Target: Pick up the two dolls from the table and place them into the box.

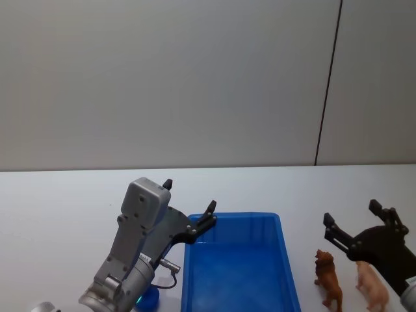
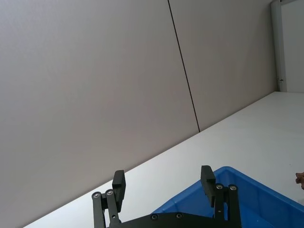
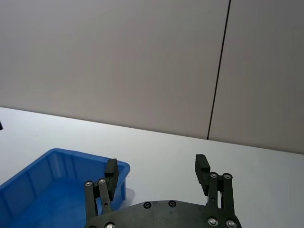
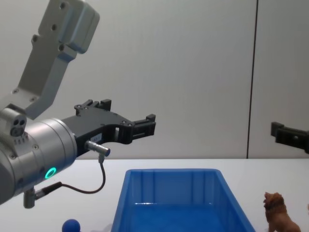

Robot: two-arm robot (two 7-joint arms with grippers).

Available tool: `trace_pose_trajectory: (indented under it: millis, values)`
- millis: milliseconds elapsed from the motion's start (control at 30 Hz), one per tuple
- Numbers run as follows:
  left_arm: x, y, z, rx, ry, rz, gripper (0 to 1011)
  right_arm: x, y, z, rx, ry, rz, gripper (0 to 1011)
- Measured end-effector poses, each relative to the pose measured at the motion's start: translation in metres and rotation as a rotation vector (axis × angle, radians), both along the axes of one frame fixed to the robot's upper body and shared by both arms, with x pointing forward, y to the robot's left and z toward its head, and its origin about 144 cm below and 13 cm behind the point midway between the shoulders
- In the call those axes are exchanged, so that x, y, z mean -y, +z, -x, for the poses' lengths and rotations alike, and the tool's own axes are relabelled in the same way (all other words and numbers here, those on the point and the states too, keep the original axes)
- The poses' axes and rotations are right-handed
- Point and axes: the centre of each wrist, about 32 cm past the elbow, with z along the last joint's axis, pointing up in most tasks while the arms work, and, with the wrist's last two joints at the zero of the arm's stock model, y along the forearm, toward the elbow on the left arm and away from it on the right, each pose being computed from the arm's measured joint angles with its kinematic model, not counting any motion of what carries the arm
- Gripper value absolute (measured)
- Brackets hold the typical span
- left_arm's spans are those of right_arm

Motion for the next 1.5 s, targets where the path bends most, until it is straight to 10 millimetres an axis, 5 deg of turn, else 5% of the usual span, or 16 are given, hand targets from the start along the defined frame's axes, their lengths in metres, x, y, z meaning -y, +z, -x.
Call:
trace_pose_trajectory:
  millis: [1500]
  values:
    - [0.0, 0.0, 0.0, 0.0, 0.0, 0.0, 1001, 0.009, -0.044, 0.0, -0.344, -0.16, 0.055, 998]
